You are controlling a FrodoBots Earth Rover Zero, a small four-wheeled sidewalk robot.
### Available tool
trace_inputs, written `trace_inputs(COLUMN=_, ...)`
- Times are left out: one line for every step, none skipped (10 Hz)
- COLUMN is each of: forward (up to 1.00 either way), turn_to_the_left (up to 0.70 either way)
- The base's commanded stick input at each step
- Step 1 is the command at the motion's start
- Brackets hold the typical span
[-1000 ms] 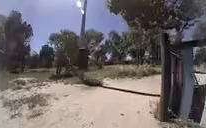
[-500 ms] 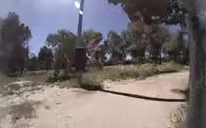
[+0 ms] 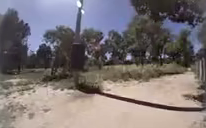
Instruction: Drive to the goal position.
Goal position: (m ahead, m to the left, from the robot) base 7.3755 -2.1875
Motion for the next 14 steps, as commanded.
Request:
trace_inputs(forward=0.85, turn_to_the_left=-0.34)
trace_inputs(forward=0.85, turn_to_the_left=-0.34)
trace_inputs(forward=0.85, turn_to_the_left=-0.34)
trace_inputs(forward=0.85, turn_to_the_left=-0.34)
trace_inputs(forward=0.85, turn_to_the_left=-0.34)
trace_inputs(forward=0.85, turn_to_the_left=-0.34)
trace_inputs(forward=0.85, turn_to_the_left=-0.34)
trace_inputs(forward=0.85, turn_to_the_left=-0.34)
trace_inputs(forward=0.85, turn_to_the_left=-0.34)
trace_inputs(forward=0.85, turn_to_the_left=-0.34)
trace_inputs(forward=0.85, turn_to_the_left=-0.34)
trace_inputs(forward=0.85, turn_to_the_left=-0.23)
trace_inputs(forward=0.85, turn_to_the_left=0.00)
trace_inputs(forward=0.85, turn_to_the_left=0.00)
